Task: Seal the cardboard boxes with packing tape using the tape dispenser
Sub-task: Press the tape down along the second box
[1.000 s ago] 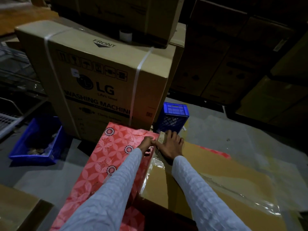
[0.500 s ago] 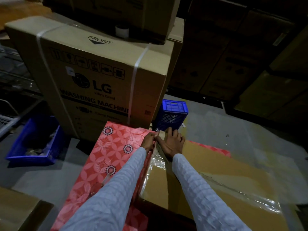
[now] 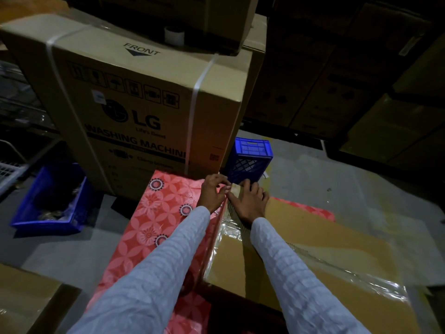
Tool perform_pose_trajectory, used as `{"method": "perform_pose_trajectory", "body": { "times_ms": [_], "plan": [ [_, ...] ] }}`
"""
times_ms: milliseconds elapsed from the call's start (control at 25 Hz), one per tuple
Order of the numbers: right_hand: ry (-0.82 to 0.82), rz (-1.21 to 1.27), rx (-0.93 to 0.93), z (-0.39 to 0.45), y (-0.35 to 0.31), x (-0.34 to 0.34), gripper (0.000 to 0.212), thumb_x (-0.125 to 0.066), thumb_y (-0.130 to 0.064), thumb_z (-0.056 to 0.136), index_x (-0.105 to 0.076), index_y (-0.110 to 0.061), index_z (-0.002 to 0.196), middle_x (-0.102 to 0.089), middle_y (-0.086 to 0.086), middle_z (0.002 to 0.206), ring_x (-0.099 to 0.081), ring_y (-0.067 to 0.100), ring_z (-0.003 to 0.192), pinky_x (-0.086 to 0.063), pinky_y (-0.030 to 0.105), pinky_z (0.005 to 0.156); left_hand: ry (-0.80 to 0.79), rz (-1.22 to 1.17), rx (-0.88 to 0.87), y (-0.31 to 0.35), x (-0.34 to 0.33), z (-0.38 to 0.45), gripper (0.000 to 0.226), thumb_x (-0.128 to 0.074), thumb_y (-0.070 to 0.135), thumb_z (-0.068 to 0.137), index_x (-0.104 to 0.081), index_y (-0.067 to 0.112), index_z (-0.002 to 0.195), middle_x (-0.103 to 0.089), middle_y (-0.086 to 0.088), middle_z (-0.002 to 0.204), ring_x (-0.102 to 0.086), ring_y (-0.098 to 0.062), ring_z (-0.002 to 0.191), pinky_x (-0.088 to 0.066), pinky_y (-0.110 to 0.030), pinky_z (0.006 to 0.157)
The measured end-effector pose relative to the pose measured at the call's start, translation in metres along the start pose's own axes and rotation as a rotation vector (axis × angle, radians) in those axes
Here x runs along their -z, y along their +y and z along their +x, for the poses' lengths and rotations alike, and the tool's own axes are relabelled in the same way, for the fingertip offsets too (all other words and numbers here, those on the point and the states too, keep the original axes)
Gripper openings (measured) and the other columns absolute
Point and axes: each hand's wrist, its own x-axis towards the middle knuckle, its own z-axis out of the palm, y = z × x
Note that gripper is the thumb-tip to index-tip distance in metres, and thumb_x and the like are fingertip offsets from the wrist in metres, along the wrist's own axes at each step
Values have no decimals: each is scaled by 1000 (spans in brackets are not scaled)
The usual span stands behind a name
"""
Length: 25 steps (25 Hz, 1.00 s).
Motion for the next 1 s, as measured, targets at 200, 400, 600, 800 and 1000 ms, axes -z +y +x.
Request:
{"method": "perform_pose_trajectory", "body": {
  "times_ms": [200,400,600,800,1000],
  "plan": [
    [6,12,11,-1,2,0,60,-44,-74,92,-43,-23,123,-48,8,121,-44,30,117,-27,47,101,-65,-135,162,12,4,-16,22,-60,-5,91,-69,13,98,-74,2,99,-69,-11,93,-56,-28,87],
    [-18,59,2,-1,4,3,58,-44,-72,94,-43,-24,126,-50,9,124,-45,31,120,-27,49,106,-261,-467,407,23,13,-39,28,-54,8,102,-49,16,128,-65,2,125,-65,-11,109,-53,-22,81],
    [-85,42,70,-3,3,8,53,-33,-73,97,-41,-42,140,-51,6,129,-43,31,122,-24,49,107,-372,-492,406,24,14,-59,53,-63,10,99,-33,20,141,-47,-3,152,-55,-24,131,-56,-31,96],
    [-160,-32,166,-1,7,17,53,-20,-73,98,-31,-56,147,-48,4,133,-42,36,124,-26,55,106,-430,-124,378,31,19,-68,74,-76,17,90,-36,17,152,-47,4,145,-50,-24,131,-48,-40,105],
    [-197,-189,242,21,14,39,50,-28,-69,101,-45,-45,140,-58,4,136,-53,35,123,-40,53,100,-444,286,228,51,12,-51,60,-73,29,89,-52,22,145,-64,-8,138,-60,-32,124,-49,-41,102]
  ]
}}
